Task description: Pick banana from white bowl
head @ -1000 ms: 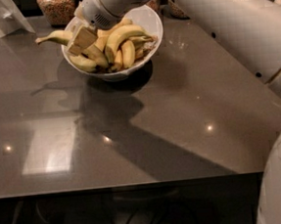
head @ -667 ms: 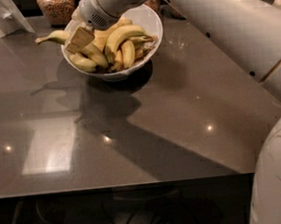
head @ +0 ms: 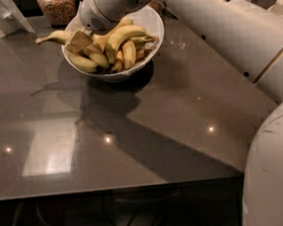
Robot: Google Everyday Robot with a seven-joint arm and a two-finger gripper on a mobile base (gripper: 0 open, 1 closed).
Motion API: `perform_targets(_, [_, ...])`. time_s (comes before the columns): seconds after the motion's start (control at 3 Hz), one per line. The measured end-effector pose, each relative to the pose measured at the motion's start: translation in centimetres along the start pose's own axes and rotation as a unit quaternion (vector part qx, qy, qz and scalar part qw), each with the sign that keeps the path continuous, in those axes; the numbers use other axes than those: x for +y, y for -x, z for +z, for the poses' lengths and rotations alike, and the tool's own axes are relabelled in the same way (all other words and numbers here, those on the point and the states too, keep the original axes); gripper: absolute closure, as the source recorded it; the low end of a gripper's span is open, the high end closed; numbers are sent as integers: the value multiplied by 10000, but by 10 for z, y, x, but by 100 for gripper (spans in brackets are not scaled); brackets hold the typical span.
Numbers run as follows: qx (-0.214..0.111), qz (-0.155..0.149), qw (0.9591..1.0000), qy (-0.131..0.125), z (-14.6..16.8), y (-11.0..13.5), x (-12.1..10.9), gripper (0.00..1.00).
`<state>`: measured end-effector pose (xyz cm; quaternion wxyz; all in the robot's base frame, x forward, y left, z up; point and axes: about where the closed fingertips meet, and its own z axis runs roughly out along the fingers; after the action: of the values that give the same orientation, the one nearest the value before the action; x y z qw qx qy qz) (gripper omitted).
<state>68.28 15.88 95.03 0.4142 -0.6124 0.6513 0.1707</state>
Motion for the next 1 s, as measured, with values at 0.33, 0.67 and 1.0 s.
perform_targets(0.33, [10,131,9999,107,5,-4,3,50])
perform_targets(0.67, [49,198,9996,180,8,-6,6,69])
perform_targets(1.0, [51,198,9996,180,8,-6,6,93])
